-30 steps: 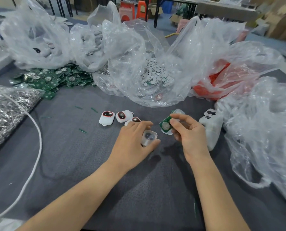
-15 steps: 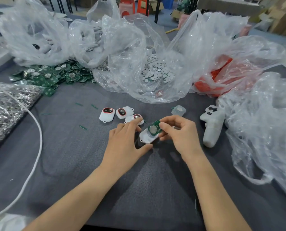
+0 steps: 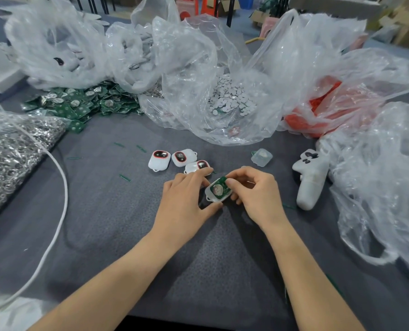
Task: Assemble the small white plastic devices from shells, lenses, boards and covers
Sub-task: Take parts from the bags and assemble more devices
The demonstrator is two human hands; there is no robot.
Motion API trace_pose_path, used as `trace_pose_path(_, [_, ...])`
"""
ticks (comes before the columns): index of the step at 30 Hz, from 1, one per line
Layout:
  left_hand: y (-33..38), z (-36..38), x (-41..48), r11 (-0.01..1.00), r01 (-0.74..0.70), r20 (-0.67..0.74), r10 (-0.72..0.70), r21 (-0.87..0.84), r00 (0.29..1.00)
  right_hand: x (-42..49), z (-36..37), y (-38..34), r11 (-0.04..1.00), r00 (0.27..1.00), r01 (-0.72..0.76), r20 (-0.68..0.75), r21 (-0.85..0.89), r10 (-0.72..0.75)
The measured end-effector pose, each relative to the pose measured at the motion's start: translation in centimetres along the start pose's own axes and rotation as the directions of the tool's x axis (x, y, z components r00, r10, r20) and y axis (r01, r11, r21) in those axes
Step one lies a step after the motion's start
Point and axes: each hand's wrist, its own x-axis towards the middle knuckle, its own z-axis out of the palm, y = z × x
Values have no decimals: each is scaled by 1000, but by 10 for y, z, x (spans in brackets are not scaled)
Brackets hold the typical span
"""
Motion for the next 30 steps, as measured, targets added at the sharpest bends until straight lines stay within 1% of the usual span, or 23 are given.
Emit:
trace_pose_path(7, [0, 1, 0, 1000, -3, -6, 3, -9, 1000, 0, 1, -1, 1000, 1000, 7, 15, -30, -6])
trace_pose_path(13, [1, 0, 0, 1000, -7, 0, 7, -2, 1000, 1, 0, -1, 1000, 1000, 6, -14, -20, -6])
trace_pose_path(18, [1, 0, 0, 1000, -18, 0, 18, -2, 1000, 0, 1, -2, 998, 1000, 17, 17, -65, -16])
trace_pose_path(26, [3, -1, -1, 1000, -24, -8, 24, -13, 1000, -1, 1, -3, 996, 999, 35, 24, -87, -33])
trace_pose_path(30, [3, -2, -1, 1000, -30, -4, 30, -8, 1000, -1, 2, -2, 991, 999, 52, 21, -126, -50])
